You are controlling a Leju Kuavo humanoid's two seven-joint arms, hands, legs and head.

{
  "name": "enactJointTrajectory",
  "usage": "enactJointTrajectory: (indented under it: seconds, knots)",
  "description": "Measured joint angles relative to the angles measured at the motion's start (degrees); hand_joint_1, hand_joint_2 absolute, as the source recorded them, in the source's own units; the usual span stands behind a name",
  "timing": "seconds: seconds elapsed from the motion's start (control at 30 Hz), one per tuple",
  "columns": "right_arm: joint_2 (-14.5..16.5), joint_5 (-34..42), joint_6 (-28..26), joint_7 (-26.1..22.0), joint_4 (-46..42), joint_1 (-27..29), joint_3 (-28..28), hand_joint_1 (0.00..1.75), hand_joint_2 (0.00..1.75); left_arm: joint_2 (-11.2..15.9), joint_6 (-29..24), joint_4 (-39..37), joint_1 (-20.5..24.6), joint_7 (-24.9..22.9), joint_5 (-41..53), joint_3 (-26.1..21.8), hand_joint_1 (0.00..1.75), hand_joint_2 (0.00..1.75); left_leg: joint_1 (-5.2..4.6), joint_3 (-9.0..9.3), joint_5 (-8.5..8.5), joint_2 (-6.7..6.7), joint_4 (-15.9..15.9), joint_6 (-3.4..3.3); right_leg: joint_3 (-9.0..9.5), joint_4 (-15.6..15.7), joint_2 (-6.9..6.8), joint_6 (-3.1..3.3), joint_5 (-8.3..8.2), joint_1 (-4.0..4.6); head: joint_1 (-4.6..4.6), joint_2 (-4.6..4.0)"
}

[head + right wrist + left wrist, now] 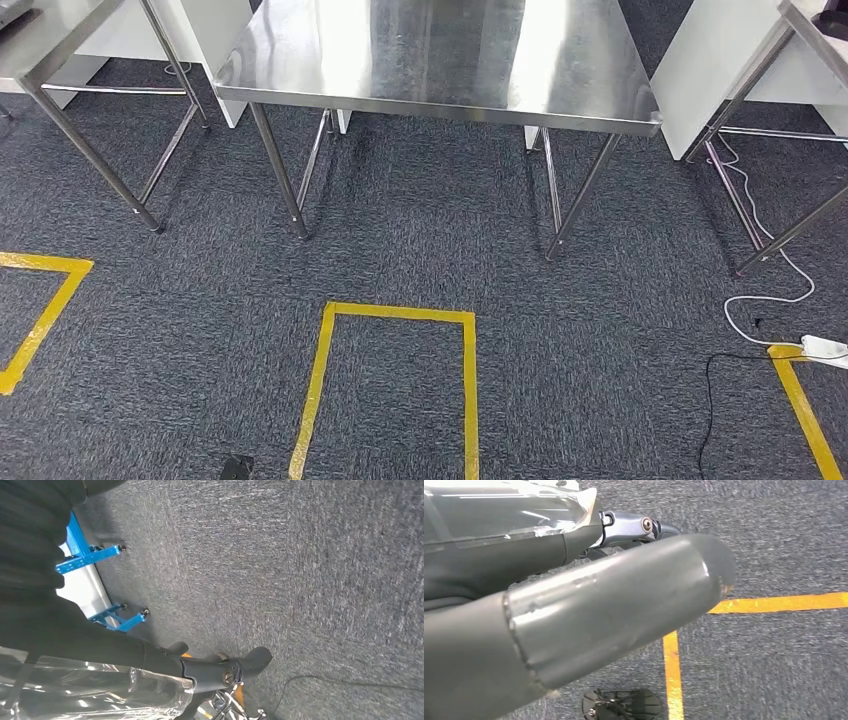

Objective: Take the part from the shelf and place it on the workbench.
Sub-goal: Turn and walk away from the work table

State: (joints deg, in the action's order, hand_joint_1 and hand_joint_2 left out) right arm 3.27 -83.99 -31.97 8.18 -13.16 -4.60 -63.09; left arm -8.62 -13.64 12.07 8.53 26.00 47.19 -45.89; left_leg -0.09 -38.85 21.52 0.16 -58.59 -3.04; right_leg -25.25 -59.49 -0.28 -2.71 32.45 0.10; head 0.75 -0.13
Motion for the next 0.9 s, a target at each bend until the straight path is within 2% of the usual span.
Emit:
enactJointTrajectory:
  seconds: [0.03, 0.07, 0.1, 0.13, 0.17, 0.2, 0.23, 0.27, 0.3, 0.33, 0.37, 0.4, 0.43, 0.47, 0.5, 0.53, 0.57, 0.63, 0.67, 0.7, 0.73, 0.8, 0.83, 0.87, 0.9]
  knots:
    - [-0.11, 0.05, 0.05, 0.07, 0.00, -0.17, 0.10, 0.00, 1.75, -0.03, 0.00, -0.01, 0.02, 0.07, -0.04, -0.01, 0.00, 0.00, 0.01, -0.14, -0.69, 0.08, 0.15, 0.28, 2.15, 3.43, -0.01, 0.69, 0.49, 0.37, 0.07, 0.00]
    - [-0.22, 0.16, 0.19, 0.12, 0.00, -0.29, 0.15, 0.00, 1.75, -0.05, 0.00, -0.01, 0.01, 0.14, -0.07, -0.01, 0.00, 0.00, 0.04, -0.18, -1.39, 0.18, 0.43, 0.62, 3.10, 5.39, -0.02, 1.29, 0.78, 0.72, 0.09, 0.00]
    - [-0.28, 0.32, 0.46, 0.17, 0.00, -0.34, 0.16, 0.00, 1.75, -0.05, 0.00, -0.02, -0.01, 0.19, -0.07, -0.01, 0.00, 0.00, 0.09, -0.16, -2.14, 0.29, 0.80, 0.97, 2.87, 5.94, -0.03, 1.70, 0.43, 0.89, 0.11, 0.00]
    - [-0.31, 0.49, 0.90, 0.29, 0.02, -0.33, 0.16, 0.00, 1.75, 0.00, 0.00, -0.02, -0.06, 0.22, -0.07, -0.01, 0.00, 0.00, 0.18, -0.34, -2.33, 0.22, 0.97, 1.30, 2.35, 5.91, -0.10, 2.10, -0.36, 0.58, 0.10, 0.00]
    - [-0.32, 0.62, 1.48, 0.49, 0.04, -0.30, 0.15, 0.00, 1.75, 0.05, 0.00, -0.02, -0.16, 0.25, -0.07, -0.01, 0.00, 0.00, 0.25, -0.67, -1.15, 0.12, 0.44, 1.64, 1.74, 5.98, -0.20, 2.55, -1.21, 0.25, 0.08, 0.00]
    - [-0.34, 0.71, 2.10, 0.74, 0.07, -0.26, 0.15, 0.00, 1.75, 0.11, 0.00, -0.02, -0.27, 0.27, -0.07, -0.01, 0.00, 0.00, 0.30, -1.07, 1.02, 0.00, -0.78, 1.96, 1.11, 6.10, -0.31, 2.91, -2.08, -0.14, 0.16, 0.00]
    - [-0.32, 0.73, 2.75, 1.02, 0.11, -0.18, 0.14, 0.00, 1.75, 0.16, 0.00, -0.02, -0.36, 0.29, -0.09, -0.01, 0.00, 0.00, 0.41, -1.66, 4.47, -0.13, -3.50, 2.30, 0.29, 6.13, -0.44, 3.24, -3.00, -0.50, 0.27, 0.00]
    - [-0.29, 0.73, 3.31, 1.25, 0.15, -0.09, 0.14, 0.00, 1.75, 0.18, 0.00, -0.02, -0.43, 0.29, -0.10, -0.01, 0.00, 0.00, 0.51, -2.16, 7.97, -0.16, -7.17, 2.66, -0.64, 6.07, -0.51, 3.45, -3.83, -0.49, 0.40, 0.00]
    - [-0.26, 0.71, 3.72, 1.38, 0.20, -0.02, 0.14, 0.00, 1.75, 0.21, 0.00, -0.02, -0.46, 0.30, -0.12, -0.01, 0.00, 0.00, 0.64, -2.55, 10.26, -0.17, -10.99, 2.99, -1.48, 5.94, -0.58, 3.49, -4.60, -0.50, 0.50, 0.00]
    - [-0.22, 0.69, 4.04, 1.47, 0.26, 0.04, 0.14, 0.00, 1.75, 0.25, 0.00, -0.02, -0.48, 0.31, -0.14, -0.01, 0.00, 0.00, 0.82, -2.63, 11.31, -0.20, -14.45, 3.33, -2.54, 5.68, -0.66, 3.39, -5.38, -0.56, 0.55, 0.00]
    - [-0.17, 0.68, 4.31, 1.59, 0.31, 0.05, 0.14, 0.00, 1.75, 0.30, 0.00, -0.02, -0.48, 0.31, -0.14, -0.02, 0.00, 0.00, 1.04, -1.94, 10.57, -0.19, -16.06, 3.66, -3.67, 5.26, -0.71, 3.17, -6.05, -0.69, 0.56, 0.00]
    - [-0.14, 0.64, 4.55, 1.76, 0.35, 0.05, 0.14, 0.00, 1.75, 0.35, 0.00, -0.02, -0.48, 0.33, -0.15, -0.02, 0.00, 0.00, 1.32, -0.40, 9.04, -0.17, -15.73, 3.98, -4.83, 4.70, -0.74, 2.86, -6.59, -0.89, 0.56, 0.00]
    - [-0.11, 0.58, 4.84, 2.00, 0.37, 0.05, 0.14, 0.00, 1.75, 0.39, -0.01, -0.02, -0.48, 0.36, -0.15, -0.03, 0.00, 0.00, 1.65, 2.08, 7.58, -0.15, -13.49, 4.34, -6.09, 3.96, -0.75, 2.48, -7.03, -1.13, 0.58, 0.00]
    - [-0.21, 0.46, 5.09, 2.27, 0.36, 0.06, 0.15, 0.00, 1.75, 0.36, -0.01, -0.02, -0.46, 0.39, -0.16, -0.03, 0.00, 0.00, 1.95, 5.22, 7.24, -0.20, -9.70, 4.78, -7.33, 3.06, -0.73, 2.13, -7.35, -1.23, 0.62, 0.00]
    - [-0.28, 0.30, 5.25, 2.49, 0.36, 0.05, 0.15, 0.00, 1.75, 0.32, -0.02, -0.02, -0.43, 0.43, -0.16, -0.03, 0.00, 0.00, 2.06, 7.92, 7.82, -0.35, -5.95, 4.87, -8.32, 2.17, -0.71, 1.77, -7.58, -1.23, 0.68, 0.00]
    - [-0.39, 0.16, 5.33, 2.64, 0.34, 0.03, 0.16, 0.00, 1.75, 0.28, -0.03, -0.02, -0.42, 0.46, -0.16, -0.03, 0.00, 0.00, 2.08, 9.74, 8.80, -0.49, -2.99, 4.75, -9.09, 1.38, -0.70, 1.36, -7.84, -1.09, 0.71, 0.00]
    - [-0.50, 0.04, 5.34, 2.74, 0.34, 0.02, 0.16, 0.00, 1.75, 0.23, -0.05, -0.02, -0.42, 0.49, -0.16, -0.03, 0.00, 0.00, 1.89, 10.55, 9.69, -0.63, -1.30, 4.36, -9.66, 0.95, -0.68, 0.92, -8.21, -0.88, 0.72, 0.00]
    - [-0.55, -0.02, 5.35, 2.90, 0.36, 0.13, 0.16, 0.00, 1.75, 0.21, -0.11, -0.04, -0.50, 0.50, -0.19, -0.02, 0.00, 0.00, 1.42, 9.60, 9.36, -0.55, -0.77, 2.69, -10.32, 0.81, -0.65, -0.21, -8.98, -0.81, 0.67, 0.00]
    - [-0.53, -0.03, 5.35, 2.97, 0.37, 0.22, 0.17, 0.00, 1.75, 0.20, -0.15, -0.04, -0.51, 0.51, -0.21, -0.02, 0.00, 0.00, 1.23, 8.89, 8.74, -0.46, -0.71, 1.77, -10.87, 0.42, -0.61, -0.49, -8.47, -0.96, 0.64, 0.00]
    - [-0.48, -0.03, 5.35, 3.03, 0.39, 0.31, 0.17, 0.00, 1.75, 0.21, -0.17, -0.04, -0.52, 0.51, -0.25, -0.03, 0.00, 0.00, 1.14, 8.04, 7.99, -0.34, -0.59, 0.90, -11.62, -0.84, -0.57, -0.55, -6.93, -1.14, 0.55, 0.00]
    - [-0.43, -0.03, 5.35, 3.07, 0.42, 0.32, 0.17, 0.00, 1.75, 0.24, -0.19, -0.04, -0.50, 0.51, -0.29, -0.04, 0.00, 0.00, 1.12, 7.17, 7.22, -0.21, -0.55, 0.27, -12.55, -3.14, -0.51, -0.35, -4.43, -1.33, 0.45, 0.00]
    - [-0.39, -0.02, 5.36, 3.08, 0.44, 0.33, 0.17, 0.00, 0.87, 0.28, -0.20, -0.03, -0.50, 0.52, -0.31, -0.05, 0.00, 0.00, 0.97, 5.22, 5.60, -0.08, -0.60, -0.18, -14.25, -9.93, -0.33, -0.19, 0.82, -1.33, 0.26, 0.00]
    - [-0.43, 0.01, 5.39, 3.08, 0.44, 0.32, 0.17, 0.00, 0.44, 0.27, -0.20, -0.03, -0.52, 0.53, -0.32, -0.06, 0.00, 0.00, 0.89, 4.21, 4.74, -0.01, -0.64, -0.19, -14.41, -12.99, -0.23, -0.43, 2.08, -1.30, 0.26, 0.00]
    - [-0.45, 0.05, 5.48, 3.07, 0.44, 0.31, 0.17, 0.00, 0.00, 0.27, -0.20, -0.03, -0.53, 0.54, -0.33, -0.07, 0.00, 0.00, 0.80, 3.24, 3.94, 0.03, -0.67, -0.15, -13.81, -14.80, -0.14, -0.85, 2.10, -1.26, 0.23, 0.00]
    - [-0.45, 0.09, 5.59, 3.06, 0.44, 0.29, 0.16, 0.00, 0.00, 0.27, -0.20, -0.03, -0.53, 0.56, -0.35, -0.08, 0.00, 0.00, 0.72, 2.29, 3.16, 0.06, -0.70, -0.06, -12.39, -14.87, -0.07, -1.34, 0.99, -1.22, 0.21, 0.00]
